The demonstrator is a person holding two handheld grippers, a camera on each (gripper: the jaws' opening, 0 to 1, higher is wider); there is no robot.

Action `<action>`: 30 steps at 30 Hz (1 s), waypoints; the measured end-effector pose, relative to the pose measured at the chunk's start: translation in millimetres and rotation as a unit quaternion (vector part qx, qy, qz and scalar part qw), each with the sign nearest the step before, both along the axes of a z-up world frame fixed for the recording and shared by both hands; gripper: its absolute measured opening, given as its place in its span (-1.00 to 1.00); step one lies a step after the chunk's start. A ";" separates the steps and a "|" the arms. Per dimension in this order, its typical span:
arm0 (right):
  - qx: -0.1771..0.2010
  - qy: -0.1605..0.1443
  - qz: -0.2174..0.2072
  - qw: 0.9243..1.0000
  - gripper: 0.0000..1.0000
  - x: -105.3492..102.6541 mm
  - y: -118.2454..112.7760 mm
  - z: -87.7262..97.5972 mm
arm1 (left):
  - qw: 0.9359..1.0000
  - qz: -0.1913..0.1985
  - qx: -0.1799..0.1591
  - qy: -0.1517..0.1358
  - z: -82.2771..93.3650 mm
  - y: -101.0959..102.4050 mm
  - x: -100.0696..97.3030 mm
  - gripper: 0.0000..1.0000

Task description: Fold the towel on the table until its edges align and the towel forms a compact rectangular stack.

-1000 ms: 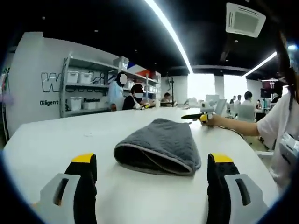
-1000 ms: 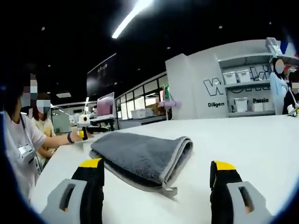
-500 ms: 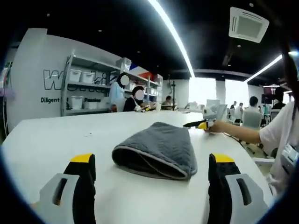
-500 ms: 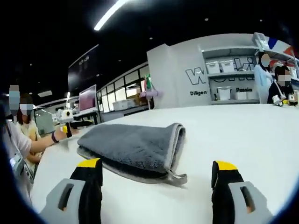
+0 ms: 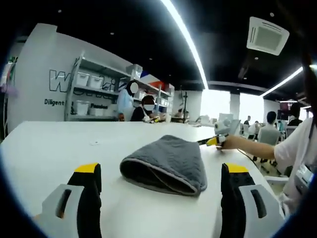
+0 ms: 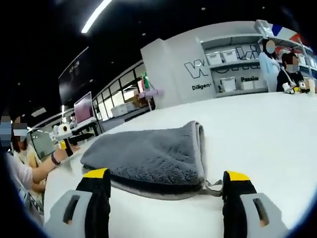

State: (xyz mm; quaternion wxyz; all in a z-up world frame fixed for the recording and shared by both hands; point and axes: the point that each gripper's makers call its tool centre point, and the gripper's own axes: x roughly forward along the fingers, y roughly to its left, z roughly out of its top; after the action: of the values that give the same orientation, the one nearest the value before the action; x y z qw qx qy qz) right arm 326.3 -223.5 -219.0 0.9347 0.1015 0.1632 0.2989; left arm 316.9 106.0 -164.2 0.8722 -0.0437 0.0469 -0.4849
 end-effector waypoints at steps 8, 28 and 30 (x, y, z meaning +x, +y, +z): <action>0.082 0.041 -0.002 0.996 0.69 0.7 -7.0 8.3 | 1.000 -0.002 0.004 0.003 -3.1 -1.0 0.1 0.99; 0.173 0.095 -0.032 0.980 0.24 19.6 -33.8 11.8 | 1.000 -0.005 -0.001 0.010 -5.2 -3.1 -3.3 0.99; 0.180 0.100 -0.032 0.978 0.14 21.4 -33.7 10.6 | 1.000 -0.005 -0.001 0.010 -5.4 -2.9 -3.3 0.99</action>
State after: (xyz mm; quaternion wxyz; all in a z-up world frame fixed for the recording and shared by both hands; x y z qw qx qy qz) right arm 347.7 -257.2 -208.5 0.8890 0.3030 0.1962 0.2816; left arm 313.6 103.1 -169.5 0.8695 -0.0489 0.0554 -0.4885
